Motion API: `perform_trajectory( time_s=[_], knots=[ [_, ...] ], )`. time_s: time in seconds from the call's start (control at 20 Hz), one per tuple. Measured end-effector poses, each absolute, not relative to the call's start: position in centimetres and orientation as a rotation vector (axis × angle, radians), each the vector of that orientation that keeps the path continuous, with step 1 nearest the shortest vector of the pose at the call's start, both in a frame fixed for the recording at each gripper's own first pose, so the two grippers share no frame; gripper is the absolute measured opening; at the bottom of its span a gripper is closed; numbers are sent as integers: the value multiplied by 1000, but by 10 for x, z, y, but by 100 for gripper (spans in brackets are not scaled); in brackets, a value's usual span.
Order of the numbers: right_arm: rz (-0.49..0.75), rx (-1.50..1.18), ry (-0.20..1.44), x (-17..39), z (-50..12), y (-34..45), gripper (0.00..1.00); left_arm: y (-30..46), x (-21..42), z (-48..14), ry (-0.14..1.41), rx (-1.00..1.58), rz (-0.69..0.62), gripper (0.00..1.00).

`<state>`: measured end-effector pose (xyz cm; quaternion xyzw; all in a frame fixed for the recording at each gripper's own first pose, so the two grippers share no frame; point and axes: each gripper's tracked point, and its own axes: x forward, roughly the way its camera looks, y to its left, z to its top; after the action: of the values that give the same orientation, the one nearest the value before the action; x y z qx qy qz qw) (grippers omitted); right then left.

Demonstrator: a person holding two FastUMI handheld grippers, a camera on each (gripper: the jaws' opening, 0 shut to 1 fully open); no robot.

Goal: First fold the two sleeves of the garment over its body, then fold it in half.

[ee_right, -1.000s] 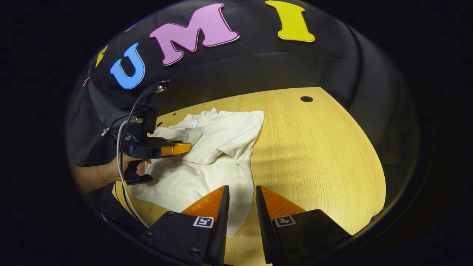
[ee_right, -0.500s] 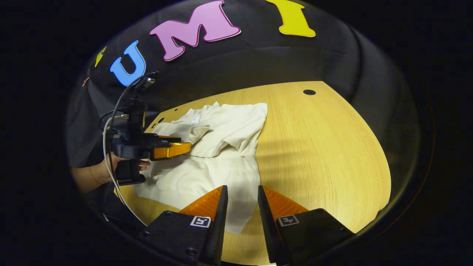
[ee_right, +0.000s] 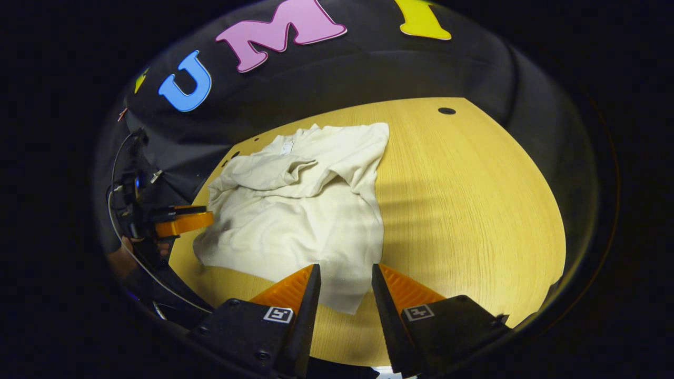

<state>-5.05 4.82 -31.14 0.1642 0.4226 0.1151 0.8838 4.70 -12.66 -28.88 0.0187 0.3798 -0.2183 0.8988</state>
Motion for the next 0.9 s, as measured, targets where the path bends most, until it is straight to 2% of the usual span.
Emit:
perform_trajectory(
  time_s=[0.05,0.1,0.2,0.25,0.6,0.9],
  knots=[
    [237,349,897,-55,-316,49,61,-113,35,-295,805,27,-442,68],
    [234,352,912,-60,-320,49,61,-96,26,-301,826,26,-421,77],
    [227,349,939,-67,-330,49,61,-67,13,-315,863,27,-367,77],
    [226,347,951,-71,-333,48,61,-55,6,-322,881,25,-343,70],
    [210,383,1023,-85,-356,47,60,-24,-13,-355,958,-64,-271,70],
    [232,409,1034,-82,-366,59,60,-27,-9,-374,998,-86,-280,70]
  ],
)
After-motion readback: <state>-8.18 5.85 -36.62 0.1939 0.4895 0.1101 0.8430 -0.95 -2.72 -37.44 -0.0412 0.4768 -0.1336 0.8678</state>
